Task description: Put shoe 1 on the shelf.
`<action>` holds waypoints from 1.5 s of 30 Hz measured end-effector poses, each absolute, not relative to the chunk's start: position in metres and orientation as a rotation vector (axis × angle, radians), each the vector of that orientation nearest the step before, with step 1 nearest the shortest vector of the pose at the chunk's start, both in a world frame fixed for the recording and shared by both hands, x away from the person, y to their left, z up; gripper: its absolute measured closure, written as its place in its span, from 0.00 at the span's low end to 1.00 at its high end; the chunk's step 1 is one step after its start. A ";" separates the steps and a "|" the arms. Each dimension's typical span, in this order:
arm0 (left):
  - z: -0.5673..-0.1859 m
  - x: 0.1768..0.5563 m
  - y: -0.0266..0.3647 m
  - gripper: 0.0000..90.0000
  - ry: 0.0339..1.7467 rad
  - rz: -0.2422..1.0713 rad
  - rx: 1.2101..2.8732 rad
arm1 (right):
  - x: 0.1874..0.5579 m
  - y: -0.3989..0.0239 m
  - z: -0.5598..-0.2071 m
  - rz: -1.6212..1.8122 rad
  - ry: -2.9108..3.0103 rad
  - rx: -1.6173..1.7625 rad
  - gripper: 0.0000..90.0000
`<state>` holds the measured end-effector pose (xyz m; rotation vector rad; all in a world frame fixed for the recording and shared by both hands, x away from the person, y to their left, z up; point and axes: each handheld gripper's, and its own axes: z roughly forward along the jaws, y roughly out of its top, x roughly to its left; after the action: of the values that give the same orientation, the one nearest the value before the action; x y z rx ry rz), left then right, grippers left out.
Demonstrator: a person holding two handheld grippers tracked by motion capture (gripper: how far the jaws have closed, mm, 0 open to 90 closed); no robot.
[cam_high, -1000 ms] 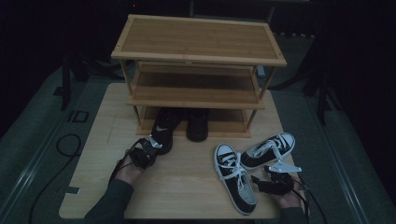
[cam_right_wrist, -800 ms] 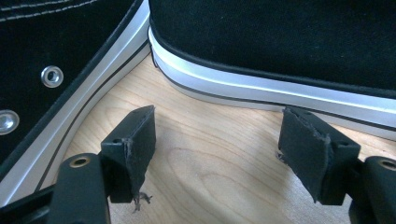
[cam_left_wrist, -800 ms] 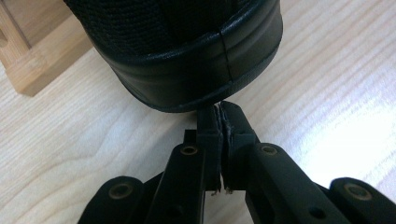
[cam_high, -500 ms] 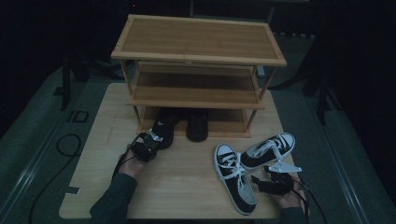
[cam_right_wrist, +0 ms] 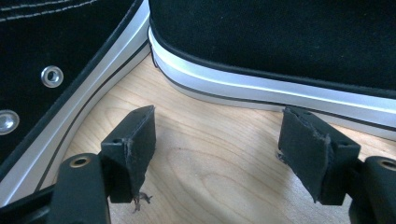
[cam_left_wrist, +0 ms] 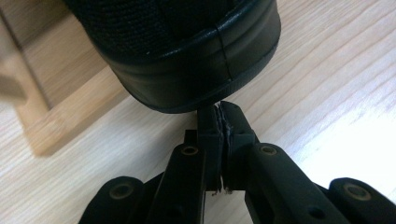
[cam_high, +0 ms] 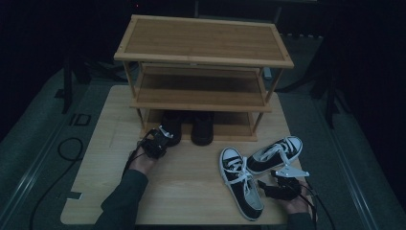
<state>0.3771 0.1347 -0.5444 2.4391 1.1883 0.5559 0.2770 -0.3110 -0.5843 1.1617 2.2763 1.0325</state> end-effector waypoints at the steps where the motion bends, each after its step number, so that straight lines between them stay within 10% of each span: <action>1: -0.545 0.378 0.132 0.98 1.179 0.552 2.446 | 0.277 -0.311 -0.584 1.033 2.276 1.161 0.30; 36: -0.548 0.392 0.096 0.98 1.068 0.497 2.507 | 0.277 -0.311 -0.584 1.033 2.279 1.160 0.30; 45: -0.546 0.384 0.102 0.79 1.040 0.464 2.484 | 0.277 -0.311 -0.584 1.033 2.279 1.160 0.30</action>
<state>0.3838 0.1019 -0.5462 2.4842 1.0401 0.4645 0.2773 -0.3108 -0.5843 1.1600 2.2786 1.0331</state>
